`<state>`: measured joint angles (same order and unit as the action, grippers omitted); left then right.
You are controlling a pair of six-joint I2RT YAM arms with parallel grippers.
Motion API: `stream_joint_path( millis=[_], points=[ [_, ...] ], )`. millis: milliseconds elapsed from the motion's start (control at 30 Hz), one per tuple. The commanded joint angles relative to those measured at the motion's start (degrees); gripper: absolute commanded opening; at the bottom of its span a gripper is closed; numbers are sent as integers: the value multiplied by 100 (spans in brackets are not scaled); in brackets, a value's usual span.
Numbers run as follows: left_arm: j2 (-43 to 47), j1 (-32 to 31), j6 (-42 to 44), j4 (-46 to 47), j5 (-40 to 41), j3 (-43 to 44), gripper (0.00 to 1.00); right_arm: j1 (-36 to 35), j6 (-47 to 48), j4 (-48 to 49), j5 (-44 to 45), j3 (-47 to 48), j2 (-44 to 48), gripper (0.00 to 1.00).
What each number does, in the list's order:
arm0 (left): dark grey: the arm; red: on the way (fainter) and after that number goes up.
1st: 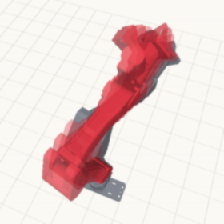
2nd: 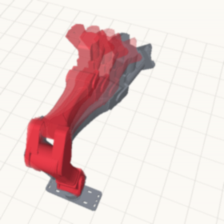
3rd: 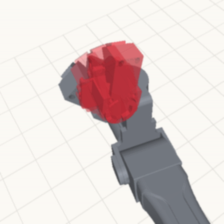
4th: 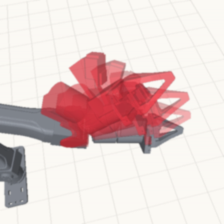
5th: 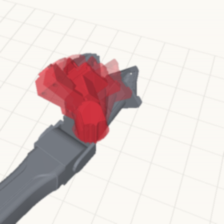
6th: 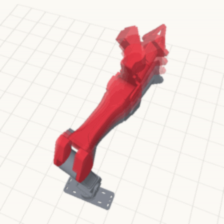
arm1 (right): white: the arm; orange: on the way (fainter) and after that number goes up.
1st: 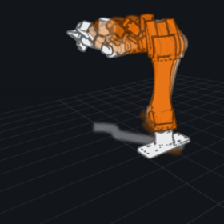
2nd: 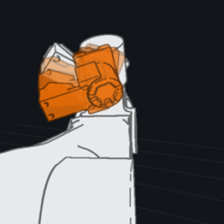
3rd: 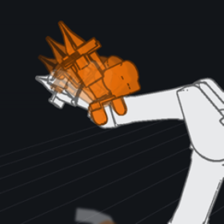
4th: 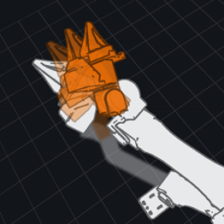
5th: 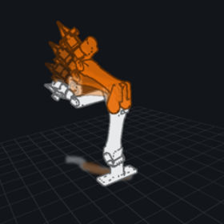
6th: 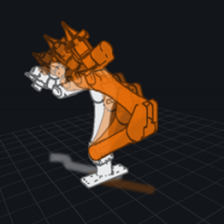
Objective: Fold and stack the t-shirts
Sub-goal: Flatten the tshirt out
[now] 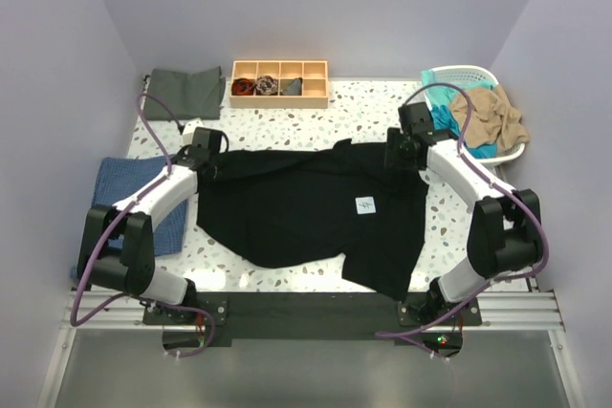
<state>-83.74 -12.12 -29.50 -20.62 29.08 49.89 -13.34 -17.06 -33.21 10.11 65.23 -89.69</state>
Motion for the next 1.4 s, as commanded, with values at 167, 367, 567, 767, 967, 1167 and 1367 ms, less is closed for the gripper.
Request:
stream_joint_path(
  millis=[167,367,567,767,967,1167,1367],
  points=[
    [-37,25,-12,181,-201,91,10,455,-412,1343,-993,1228,-1638,50],
    [-54,25,5,173,-183,83,9,605,-412,1465,-1300,1607,-2263,48],
    [-142,17,5,208,-218,91,9,754,-368,1747,-1643,1677,-2509,48],
    [-265,25,23,234,-315,126,8,930,-456,1880,-2275,1808,-2702,32],
    [-274,17,32,225,-315,126,8,1044,-474,1809,-2540,1985,-2826,18],
    [-283,17,32,234,-315,109,8,1053,-351,1765,-2400,1914,-2712,51],
    [-283,25,32,234,-307,91,8,1088,-350,1800,-2636,1897,-2843,44]
  ],
)
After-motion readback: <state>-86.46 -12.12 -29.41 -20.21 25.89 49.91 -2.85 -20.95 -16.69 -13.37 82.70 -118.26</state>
